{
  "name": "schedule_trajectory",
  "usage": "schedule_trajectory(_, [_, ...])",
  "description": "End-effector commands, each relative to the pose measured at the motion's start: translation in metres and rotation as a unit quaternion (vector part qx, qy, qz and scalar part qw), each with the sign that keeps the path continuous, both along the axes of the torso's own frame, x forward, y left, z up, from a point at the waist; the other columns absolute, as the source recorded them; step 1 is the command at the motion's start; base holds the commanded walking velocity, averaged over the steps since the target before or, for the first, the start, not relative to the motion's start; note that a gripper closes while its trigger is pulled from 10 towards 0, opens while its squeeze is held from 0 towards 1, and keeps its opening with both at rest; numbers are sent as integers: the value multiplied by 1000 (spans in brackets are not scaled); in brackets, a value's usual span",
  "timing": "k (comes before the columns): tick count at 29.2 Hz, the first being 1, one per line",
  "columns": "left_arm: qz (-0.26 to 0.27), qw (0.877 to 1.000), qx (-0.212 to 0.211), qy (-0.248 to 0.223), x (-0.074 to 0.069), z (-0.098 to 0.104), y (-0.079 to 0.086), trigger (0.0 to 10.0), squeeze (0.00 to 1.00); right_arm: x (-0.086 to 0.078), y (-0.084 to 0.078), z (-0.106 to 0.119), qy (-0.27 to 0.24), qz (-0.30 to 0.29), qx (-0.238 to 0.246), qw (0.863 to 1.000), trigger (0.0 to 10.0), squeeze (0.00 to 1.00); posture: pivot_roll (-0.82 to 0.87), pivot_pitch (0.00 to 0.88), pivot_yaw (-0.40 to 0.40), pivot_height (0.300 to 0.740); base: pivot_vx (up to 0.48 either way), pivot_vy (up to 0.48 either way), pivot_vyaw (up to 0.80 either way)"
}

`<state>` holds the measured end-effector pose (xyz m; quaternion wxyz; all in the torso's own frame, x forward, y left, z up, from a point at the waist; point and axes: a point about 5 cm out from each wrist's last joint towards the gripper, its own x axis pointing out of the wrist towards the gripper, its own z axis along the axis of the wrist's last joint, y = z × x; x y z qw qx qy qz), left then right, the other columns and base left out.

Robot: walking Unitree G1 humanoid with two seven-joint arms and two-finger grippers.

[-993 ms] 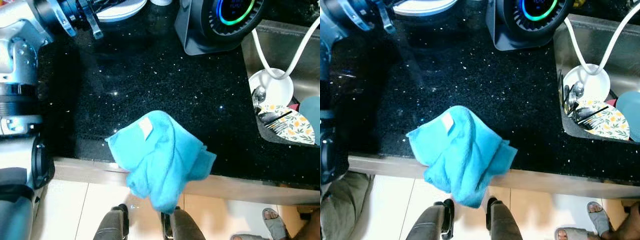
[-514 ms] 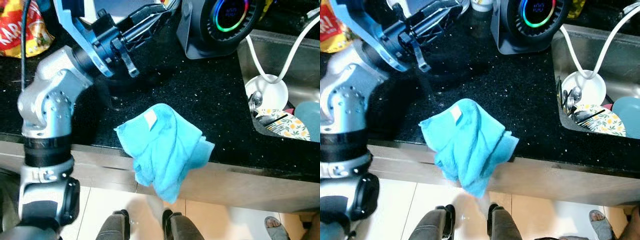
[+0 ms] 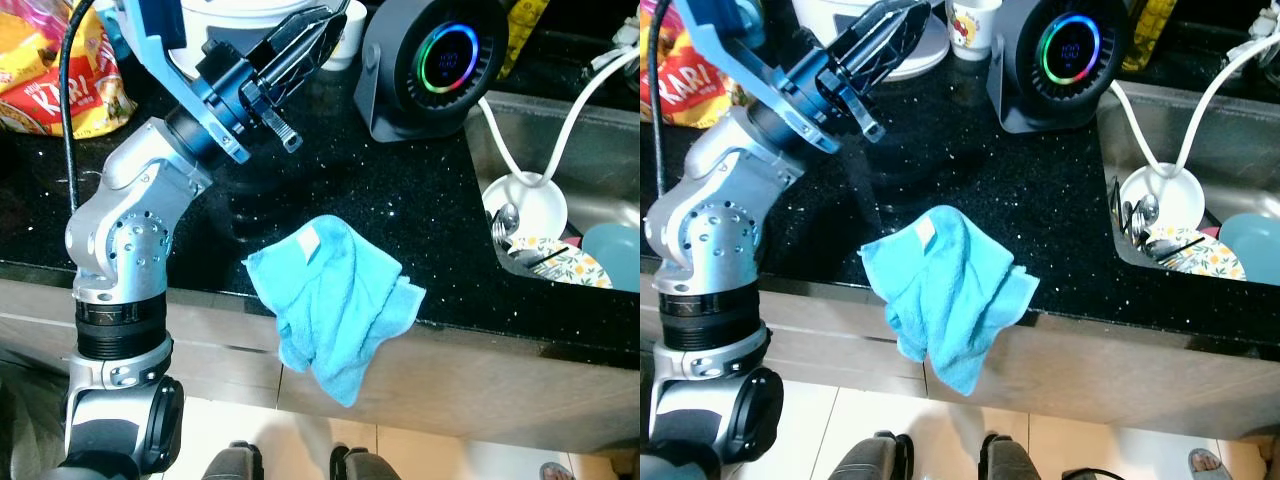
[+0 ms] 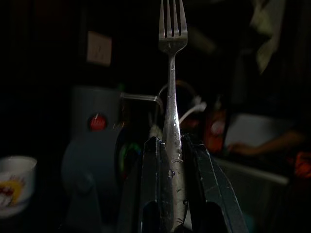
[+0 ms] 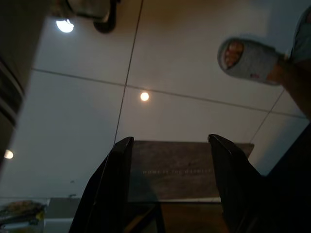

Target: Kitchen organization

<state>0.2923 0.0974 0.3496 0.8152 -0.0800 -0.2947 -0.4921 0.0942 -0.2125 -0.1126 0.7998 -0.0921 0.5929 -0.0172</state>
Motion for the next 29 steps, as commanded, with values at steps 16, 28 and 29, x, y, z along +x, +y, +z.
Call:
schedule_trajectory(16, [-104, 992, 45, 54, -16, -35, -47, 10000, 0, -10, 2, -3, 18, -15, 1, 1000, 10000, 0, 81, 144, -7, 740, 0, -314, 0])
schedule_trajectory(28, [-78, 989, 109, 69, -7, -46, -43, 10000, 0, -12, 2, -3, 22, -14, 3, 1000, 10000, 0, 81, 158, 0, 740, 0, 0, 0])
schedule_trajectory(29, [-66, 987, 125, 75, -2, -50, -43, 10000, 0, -12, 2, -3, 22, -14, 3, 1000, 10000, 0, 79, 159, 2, 740, 0, 0, 0])
